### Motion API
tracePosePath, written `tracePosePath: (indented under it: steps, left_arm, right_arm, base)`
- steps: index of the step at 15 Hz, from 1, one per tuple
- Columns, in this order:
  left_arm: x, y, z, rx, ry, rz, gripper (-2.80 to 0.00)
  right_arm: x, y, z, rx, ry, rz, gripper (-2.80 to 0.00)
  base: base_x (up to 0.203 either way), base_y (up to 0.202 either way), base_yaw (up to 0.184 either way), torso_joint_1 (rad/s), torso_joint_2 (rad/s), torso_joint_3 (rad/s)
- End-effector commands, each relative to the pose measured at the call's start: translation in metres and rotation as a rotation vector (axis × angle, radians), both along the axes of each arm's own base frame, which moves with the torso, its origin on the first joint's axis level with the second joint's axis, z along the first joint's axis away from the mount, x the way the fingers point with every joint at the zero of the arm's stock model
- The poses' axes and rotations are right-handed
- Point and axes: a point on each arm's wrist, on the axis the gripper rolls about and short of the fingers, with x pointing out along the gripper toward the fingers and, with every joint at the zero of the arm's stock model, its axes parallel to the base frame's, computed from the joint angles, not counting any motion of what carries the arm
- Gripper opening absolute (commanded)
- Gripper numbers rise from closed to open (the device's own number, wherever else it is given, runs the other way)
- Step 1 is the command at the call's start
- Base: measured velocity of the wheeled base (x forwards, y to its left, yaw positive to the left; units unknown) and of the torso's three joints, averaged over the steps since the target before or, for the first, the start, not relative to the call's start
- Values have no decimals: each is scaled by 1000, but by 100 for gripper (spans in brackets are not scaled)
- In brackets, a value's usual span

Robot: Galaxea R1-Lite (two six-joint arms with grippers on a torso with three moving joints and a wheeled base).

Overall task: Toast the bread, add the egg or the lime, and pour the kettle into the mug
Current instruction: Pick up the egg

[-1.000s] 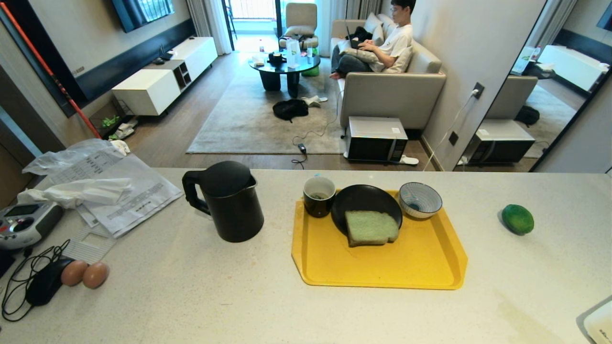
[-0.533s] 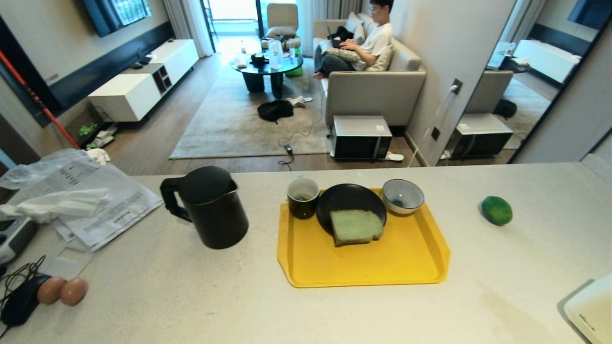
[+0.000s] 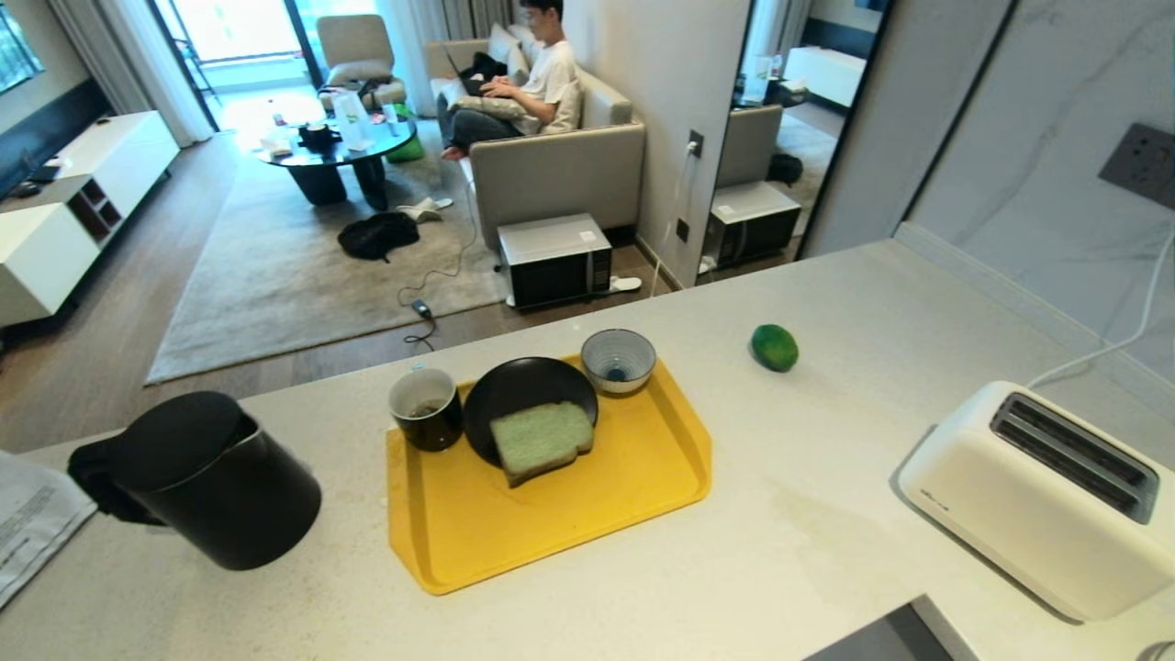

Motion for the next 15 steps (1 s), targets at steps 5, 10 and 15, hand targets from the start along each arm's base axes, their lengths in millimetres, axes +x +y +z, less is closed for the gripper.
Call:
tracePosePath:
  steps: [5, 10, 15]
  left_arm:
    - [0, 0, 0, 0, 1, 0, -280]
    - [0, 0, 0, 0, 2, 0, -280]
    - [0, 0, 0, 2, 0, 0, -280]
  right_arm:
    - [0, 0, 0, 0, 1, 1, -280]
    - [0, 0, 0, -1, 1, 1, -280]
    - [0, 0, 0, 0, 1, 1, -280]
  base:
    - [2, 9, -173, 0, 4, 2]
    - [1, 9, -165, 0, 1, 5]
    - [0, 1, -22, 1, 0, 2]
